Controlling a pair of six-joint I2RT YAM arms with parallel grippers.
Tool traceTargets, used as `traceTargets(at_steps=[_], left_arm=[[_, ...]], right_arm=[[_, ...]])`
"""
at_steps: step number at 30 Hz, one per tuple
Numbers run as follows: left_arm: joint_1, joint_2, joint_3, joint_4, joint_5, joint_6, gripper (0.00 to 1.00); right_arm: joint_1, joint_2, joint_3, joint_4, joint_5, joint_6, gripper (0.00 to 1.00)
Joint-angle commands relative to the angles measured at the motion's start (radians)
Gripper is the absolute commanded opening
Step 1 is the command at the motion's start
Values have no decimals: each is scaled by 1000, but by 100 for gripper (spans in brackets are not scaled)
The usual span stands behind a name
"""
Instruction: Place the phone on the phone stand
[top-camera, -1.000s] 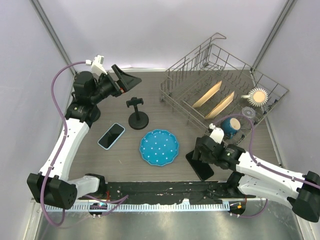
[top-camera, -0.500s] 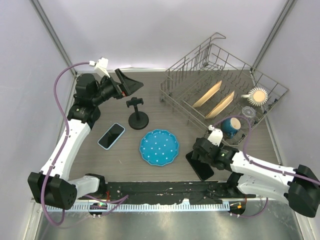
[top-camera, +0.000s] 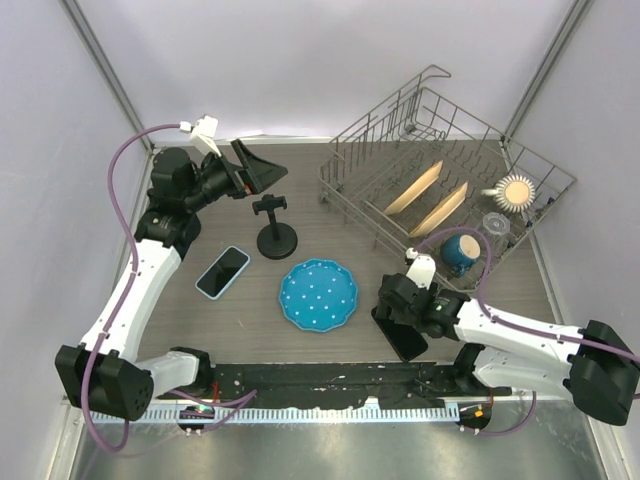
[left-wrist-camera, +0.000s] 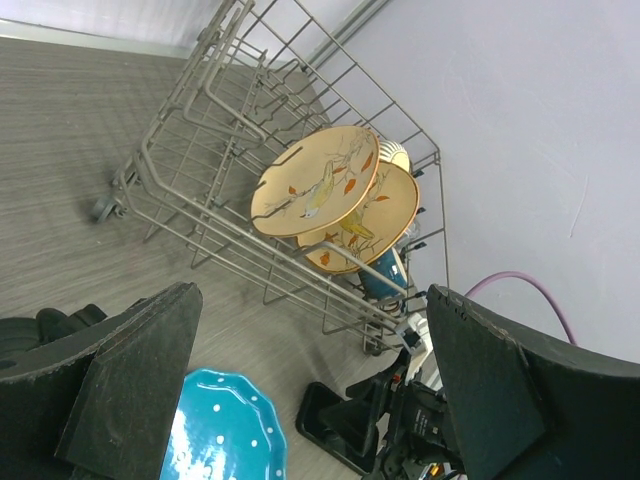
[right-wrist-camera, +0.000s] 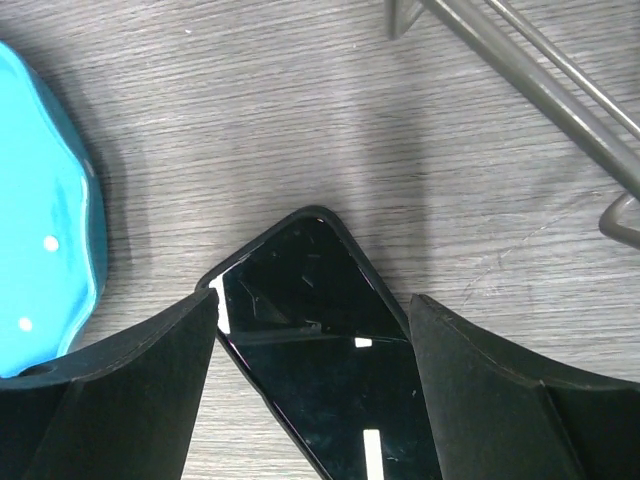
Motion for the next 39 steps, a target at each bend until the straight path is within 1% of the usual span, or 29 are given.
traceTargets(at_steps=[1, 5, 12, 17, 21, 24, 26, 28, 29, 32, 33, 35, 36, 37, 38, 39], left_arm=[[-10, -32, 2, 45, 21, 21, 100], [-18, -37, 3, 42, 19, 27, 100], [-24, -48, 8, 20, 2, 52, 100], [-27, -46, 8, 14, -2, 57, 100], [-27, -48, 8, 13, -4, 61, 100], [-29, -48, 8, 7, -11, 69, 100], [-32, -52, 9, 1, -16, 73, 100], [-32, -49, 9, -1, -14, 73, 100], [-32, -48, 9, 1, -14, 72, 100], [-36, -46, 9, 1, -16, 75, 100], [-38, -46, 9, -1, -14, 75, 100], [-41, -45, 9, 2, -11, 75, 100], [-42, -43, 9, 4, -8, 73, 100], [-45, -41, 9, 7, 5, 73, 100], [-53, -41, 12, 11, 13, 73, 100], [-62, -38, 14, 11, 18, 78, 96]], right_arm=[[35, 14, -47, -10, -136, -12, 82], [75, 33, -36, -38, -111, -13, 82], [160, 136, -8, -50, -67, -10, 82], [219, 188, 53, -53, -16, -19, 82], [245, 228, 117, -23, -19, -64, 82], [246, 232, 165, -76, 45, -65, 82], [246, 199, 176, -128, 94, -58, 82], [246, 174, 177, -179, 126, -32, 80], [246, 148, 177, -197, 157, -15, 78], [246, 114, 180, -305, 194, 79, 62], [246, 93, 180, -378, 212, 158, 47], [246, 76, 180, -444, 212, 220, 28], [246, 61, 177, -493, 203, 260, 16], [252, 54, 180, -497, 197, 266, 12], [256, 50, 183, -507, 196, 280, 11], [256, 42, 186, -532, 205, 300, 8]])
